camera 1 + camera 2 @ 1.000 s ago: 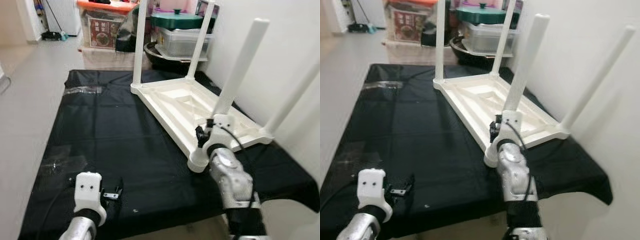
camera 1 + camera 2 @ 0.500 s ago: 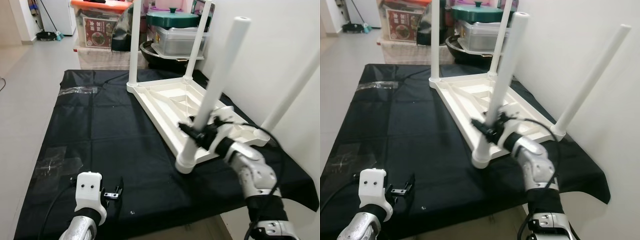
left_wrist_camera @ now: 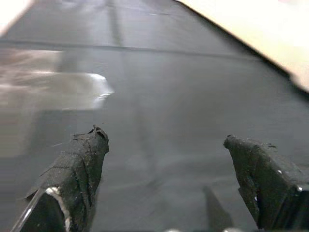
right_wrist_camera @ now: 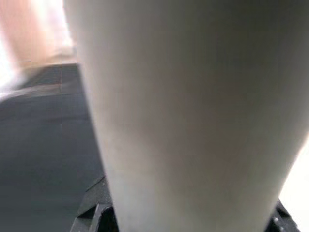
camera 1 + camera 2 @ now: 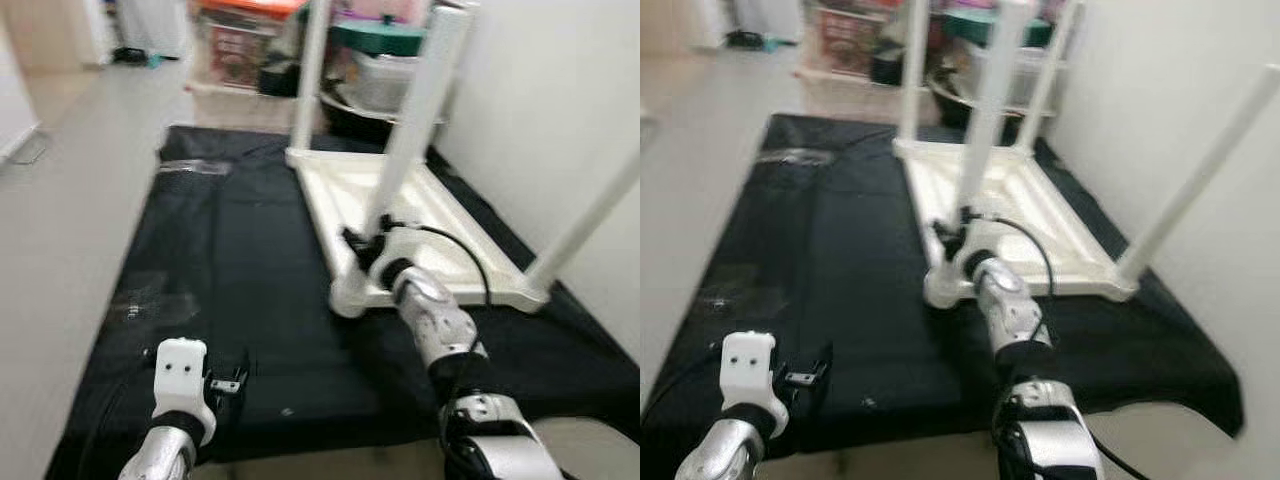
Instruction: Building children table
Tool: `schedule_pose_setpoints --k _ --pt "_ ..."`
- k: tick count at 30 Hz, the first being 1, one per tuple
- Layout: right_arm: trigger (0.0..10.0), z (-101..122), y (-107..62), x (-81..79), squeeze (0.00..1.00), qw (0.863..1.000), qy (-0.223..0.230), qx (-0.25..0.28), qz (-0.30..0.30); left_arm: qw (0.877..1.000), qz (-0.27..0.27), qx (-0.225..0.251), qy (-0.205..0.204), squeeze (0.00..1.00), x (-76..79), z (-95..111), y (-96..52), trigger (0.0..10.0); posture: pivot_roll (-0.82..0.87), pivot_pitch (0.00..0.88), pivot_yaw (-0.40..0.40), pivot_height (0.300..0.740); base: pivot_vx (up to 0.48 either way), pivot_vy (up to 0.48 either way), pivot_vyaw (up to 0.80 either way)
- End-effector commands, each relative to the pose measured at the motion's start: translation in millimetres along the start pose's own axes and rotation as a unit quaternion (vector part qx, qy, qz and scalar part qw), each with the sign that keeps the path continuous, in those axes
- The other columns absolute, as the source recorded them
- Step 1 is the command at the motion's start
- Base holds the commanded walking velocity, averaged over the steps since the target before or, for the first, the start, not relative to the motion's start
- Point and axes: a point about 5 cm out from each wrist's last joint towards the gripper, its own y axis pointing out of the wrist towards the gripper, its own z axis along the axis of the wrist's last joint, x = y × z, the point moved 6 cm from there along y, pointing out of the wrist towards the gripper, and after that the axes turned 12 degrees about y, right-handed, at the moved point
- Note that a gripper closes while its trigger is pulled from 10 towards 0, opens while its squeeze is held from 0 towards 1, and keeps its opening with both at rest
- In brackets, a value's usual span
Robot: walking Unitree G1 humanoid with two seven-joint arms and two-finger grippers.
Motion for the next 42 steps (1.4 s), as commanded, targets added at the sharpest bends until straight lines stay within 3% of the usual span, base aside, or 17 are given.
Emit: schedule_pose_setpoints --k 1,3,4,8,9,13,14,15,22,23,27,28,29,30,33,36,42 --pt "0.0 -29.3 -33.2 68.7 0.00 0.983 -0.031 -0.044 -0.174 1.000 -0.001 -0.002 -0.001 0.00 1.0 -1.1 -1.6 10.0 0.17 0.000 -0.155 0.740 0.000 0.000 0.00" --pt "0.2 -35.6 -45.8 61.5 0.00 0.985 -0.040 -0.058 -0.157 1.000 -0.002 -0.003 -0.001 0.00 1.5 -2.0 -2.6 10.0 0.16 0.000 -0.147 0.740 0.000 0.000 0.00" --pt "10.0 -34.1 -53.0 47.3 0.00 0.990 -0.045 -0.054 -0.122 1.000 -0.002 -0.004 -0.001 0.00 1.2 -2.8 -2.9 10.0 0.16 0.000 -0.144 0.740 0.000 0.000 0.00" --pt "10.0 -12.7 -56.1 23.7 0.00 0.997 -0.038 0.006 -0.060 1.000 0.000 -0.006 -0.001 0.00 -1.3 -4.5 -1.7 10.0 0.15 0.000 -0.138 0.740 0.000 0.000 0.00" --pt "10.0 -4.3 -51.9 18.6 1.00 0.999 -0.017 0.020 -0.039 1.000 -0.001 -0.005 -0.001 0.00 -0.6 -3.7 -1.2 10.0 0.15 0.000 -0.133 0.740 0.000 0.000 0.00" --pt "10.0 8.6 -44.1 2.1 1.00 0.999 0.005 0.033 0.016 1.000 -0.003 -0.004 -0.001 0.00 1.2 -2.8 -1.1 10.0 0.15 0.000 -0.134 0.740 0.000 0.000 0.00" --pt "10.0 19.9 -37.1 -9.8 0.67 0.997 0.015 0.036 0.061 1.000 -0.002 -0.004 -0.002 0.00 0.6 -2.7 -0.2 10.0 0.14 0.000 -0.140 0.740 0.000 0.000 0.00" --pt "10.0 32.2 -33.2 -19.9 0.00 0.994 0.027 0.035 0.104 1.000 -0.002 -0.002 -0.002 0.00 -0.3 -2.4 0.9 10.0 0.15 0.000 -0.143 0.740 0.000 0.000 0.00" --pt "10.0 47.0 -36.9 -39.5 0.00 0.966 0.038 0.002 0.255 1.000 -0.003 0.001 -0.004 0.00 -0.1 -1.7 3.4 10.0 0.15 0.000 -0.141 0.740 0.000 0.000 0.00" --pt "10.0 35.8 -39.3 -41.1 0.00 0.944 0.016 -0.030 0.327 1.000 -0.005 0.003 -0.004 0.00 2.4 -0.7 5.1 10.0 0.15 0.000 -0.148 0.740 0.000 0.000 0.00" --pt "10.0 5.3 -36.9 -41.6 0.00 0.913 -0.054 -0.087 0.394 1.000 -0.003 0.011 -0.005 0.00 3.6 3.2 7.8 10.0 0.17 0.000 -0.161 0.740 0.000 0.000 0.00" --pt "7.1 2.0 -35.3 -44.3 0.00 0.911 -0.058 -0.092 0.399 1.000 -0.001 0.012 -0.004 0.00 3.2 4.1 8.2 10.0 0.18 0.000 -0.170 0.740 0.000 0.000 0.00" --pt "7.1 0.9 -34.3 -46.3 0.00 0.910 -0.056 -0.094 0.401 1.000 -0.001 0.013 -0.004 0.00 3.0 4.5 8.3 10.0 0.18 0.000 -0.170 0.740 0.000 0.000 0.00" --pt "0.0 -0.1 -21.9 -43.9 0.00 0.925 -0.050 -0.096 0.363 1.000 0.001 0.014 -0.005 0.00 2.3 4.9 8.6 10.0 0.18 0.000 -0.176 0.740 0.000 0.000 0.00" --pt "0.0 -1.8 -4.4 -37.1 0.00 0.949 -0.060 -0.093 0.296 1.000 0.004 0.015 -0.006 0.00 1.3 5.3 8.9 10.0 0.18 0.000 -0.176 0.740 0.000 0.000 0.00" --pt "0.0 3.8 22.7 11.7 0.00 0.992 -0.075 -0.076 0.064 1.000 0.007 0.016 -0.005 0.00 -0.2 5.9 7.8 10.0 0.19 0.000 -0.191 0.740 0.000 0.000 0.00" --pt "0.0 -5.0 7.4 66.2 0.00 0.988 -0.045 -0.051 -0.140 1.000 0.004 0.013 -0.001 0.00 1.6 4.7 4.8 10.0 0.18 0.000 -0.179 0.740 0.000 0.000 0.00"
